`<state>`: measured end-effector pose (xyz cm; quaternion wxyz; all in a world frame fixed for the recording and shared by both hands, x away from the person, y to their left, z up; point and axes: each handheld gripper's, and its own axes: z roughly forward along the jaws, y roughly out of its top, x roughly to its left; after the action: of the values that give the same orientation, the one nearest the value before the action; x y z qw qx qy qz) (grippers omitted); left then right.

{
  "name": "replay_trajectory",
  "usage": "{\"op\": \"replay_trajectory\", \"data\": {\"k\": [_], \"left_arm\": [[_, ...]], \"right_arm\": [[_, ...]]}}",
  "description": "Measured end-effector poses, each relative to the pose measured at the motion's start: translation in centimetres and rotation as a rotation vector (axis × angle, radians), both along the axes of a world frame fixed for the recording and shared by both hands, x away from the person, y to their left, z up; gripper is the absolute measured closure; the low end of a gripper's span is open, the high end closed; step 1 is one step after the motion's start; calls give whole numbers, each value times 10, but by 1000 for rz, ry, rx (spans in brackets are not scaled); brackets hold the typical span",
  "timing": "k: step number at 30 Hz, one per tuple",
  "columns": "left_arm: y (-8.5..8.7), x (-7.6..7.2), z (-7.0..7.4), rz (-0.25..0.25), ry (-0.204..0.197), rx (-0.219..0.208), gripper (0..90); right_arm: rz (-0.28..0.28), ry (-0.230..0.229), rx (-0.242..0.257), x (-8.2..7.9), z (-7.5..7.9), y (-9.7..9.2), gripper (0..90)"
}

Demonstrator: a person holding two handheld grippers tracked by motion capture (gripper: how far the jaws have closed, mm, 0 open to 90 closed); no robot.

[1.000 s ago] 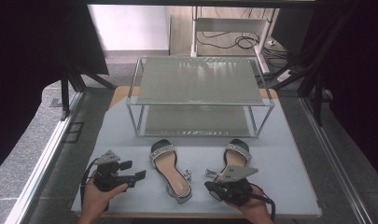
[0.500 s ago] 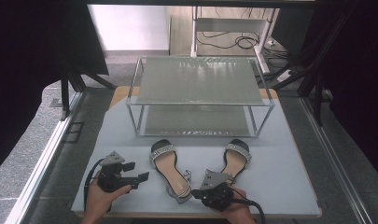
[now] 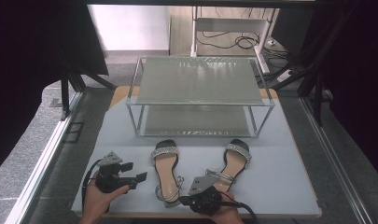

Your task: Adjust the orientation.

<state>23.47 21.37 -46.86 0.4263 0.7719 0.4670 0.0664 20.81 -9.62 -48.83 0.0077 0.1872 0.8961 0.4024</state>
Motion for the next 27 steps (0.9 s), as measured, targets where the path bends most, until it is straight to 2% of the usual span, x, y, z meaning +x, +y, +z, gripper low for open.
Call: {"op": "replay_trajectory", "data": {"k": [3, 5, 7, 12, 14, 16, 19, 22, 25, 27], "left_arm": [[7, -3, 2, 19, -4, -6, 255], [9, -4, 4, 25, -9, -6, 255], [15, -5, 7, 35, -21, -17, 255], [23, -4, 9, 50, -24, -27, 256], [24, -4, 10, 51, -27, -27, 256], [24, -3, 10, 52, -26, -28, 256], [22, -2, 11, 43, -26, -27, 256], [19, -1, 11, 35, -26, -26, 256], [18, 0, 11, 32, -23, -21, 256], [17, 0, 11, 31, -21, -22, 256]], "right_arm": [[59, 1, 12, -1, -2, 24, 900], [69, 3, 15, -1, -2, 30, 900], [95, -1, 20, 0, -3, 48, 900], [108, 6, 47, 5, -7, 71, 900], [105, 7, 54, 6, -8, 75, 900], [90, 16, 87, 7, -11, 82, 899], [78, 24, 103, 7, -13, 84, 893], [63, -10, 85, 3, -13, 78, 882], [55, -21, 95, 1, -9, 67, 881], [18, -61, 97, -1, -1, 42, 870]]}}
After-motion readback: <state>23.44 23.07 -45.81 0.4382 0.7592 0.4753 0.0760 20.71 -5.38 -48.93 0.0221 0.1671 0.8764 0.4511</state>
